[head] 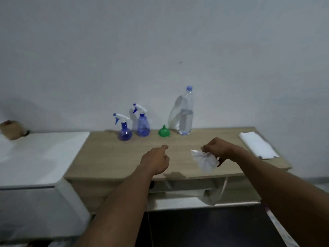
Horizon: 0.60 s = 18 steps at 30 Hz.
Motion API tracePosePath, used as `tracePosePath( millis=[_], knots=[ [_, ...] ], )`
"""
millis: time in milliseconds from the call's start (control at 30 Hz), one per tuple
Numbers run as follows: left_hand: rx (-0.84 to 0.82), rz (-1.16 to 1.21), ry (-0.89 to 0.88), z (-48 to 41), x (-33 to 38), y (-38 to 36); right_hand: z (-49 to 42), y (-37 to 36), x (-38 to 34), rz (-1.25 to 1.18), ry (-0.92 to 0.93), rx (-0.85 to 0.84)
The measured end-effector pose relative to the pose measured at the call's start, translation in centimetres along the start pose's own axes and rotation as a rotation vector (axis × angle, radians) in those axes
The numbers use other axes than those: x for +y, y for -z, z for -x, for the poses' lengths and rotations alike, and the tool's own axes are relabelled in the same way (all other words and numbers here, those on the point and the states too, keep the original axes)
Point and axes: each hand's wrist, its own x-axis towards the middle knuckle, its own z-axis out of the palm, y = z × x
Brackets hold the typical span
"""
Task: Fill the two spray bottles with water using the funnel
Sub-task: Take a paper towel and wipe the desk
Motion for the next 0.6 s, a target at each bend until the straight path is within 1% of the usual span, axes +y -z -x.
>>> tracePosePath(
  millis=[167,300,600],
  knots=[
    [-0.028,-0.035,-0.173,-5.4,7.3,1.1,1.0,8.0,3.3,0.113,-0.031,0.105],
    [-0.057,-0.047,-0.295,-9.8,12.4,1.1,1.8,13.5,5.6,0.098,-0.099,0.217],
    [-0.150,-0.085,-0.502,-17.1,25.2,-0.4,4.0,22.6,11.4,0.066,-0.220,0.360]
  ],
)
